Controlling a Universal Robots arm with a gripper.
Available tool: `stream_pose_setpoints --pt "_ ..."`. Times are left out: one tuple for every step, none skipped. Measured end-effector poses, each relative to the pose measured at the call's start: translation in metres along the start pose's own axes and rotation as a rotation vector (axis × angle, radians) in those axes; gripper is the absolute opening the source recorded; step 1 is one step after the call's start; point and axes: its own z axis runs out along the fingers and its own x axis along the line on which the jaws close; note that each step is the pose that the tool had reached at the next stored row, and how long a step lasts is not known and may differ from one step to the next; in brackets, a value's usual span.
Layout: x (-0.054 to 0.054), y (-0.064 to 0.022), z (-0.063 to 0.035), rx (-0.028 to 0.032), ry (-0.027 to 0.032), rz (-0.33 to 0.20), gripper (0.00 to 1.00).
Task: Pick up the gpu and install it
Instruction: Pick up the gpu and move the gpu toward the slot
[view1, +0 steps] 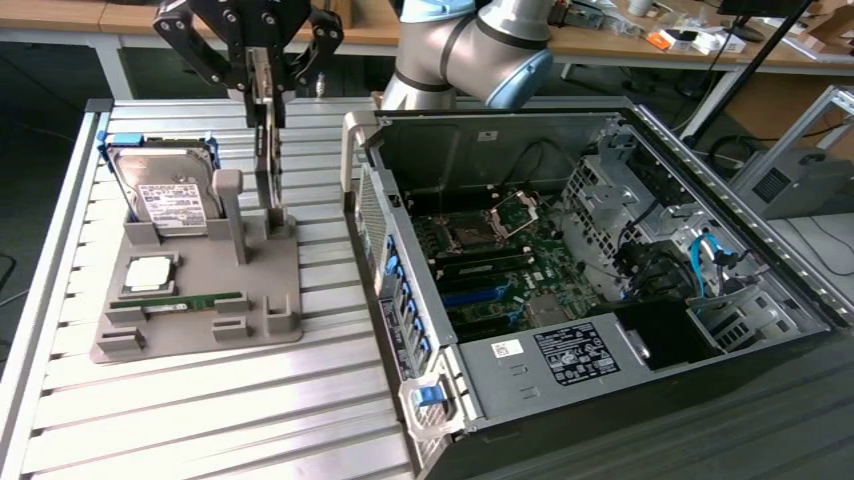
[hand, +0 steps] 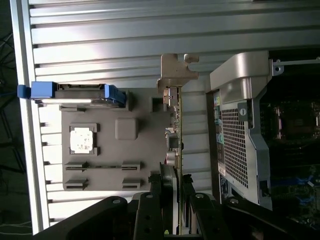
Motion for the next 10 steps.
stream_pose_setpoints --pt "-0.0005 0.0000 0.0000 0.0041 -0.0002 0.000 0.27" --pt "-0.0010 0.0000 0.0000 0.0075 -0.0004 0.000 0.27" --pt "-0.0014 0.0000 0.0000 0.0117 -0.0009 -0.001 0.27" --pt "-0.0018 0.0001 0.0000 0.0132 -0.0010 -0.001 0.27" --pt "-0.0024 0.0001 0.0000 0.0133 -0.0009 -0.001 0.27" --pt "-0.0035 0.0002 0.0000 0.0135 -0.0008 -0.001 0.27" --pt "-0.0048 0.0003 0.0001 0.0135 -0.0008 0.000 0.27" --pt "-0.0060 0.0004 0.0001 0.0135 -0.0007 -0.001 0.27" --pt "-0.0069 0.0004 0.0001 0.0135 -0.0007 0.000 0.27" --pt "-0.0078 0.0005 0.0001 0.0135 -0.0006 -0.001 0.27"
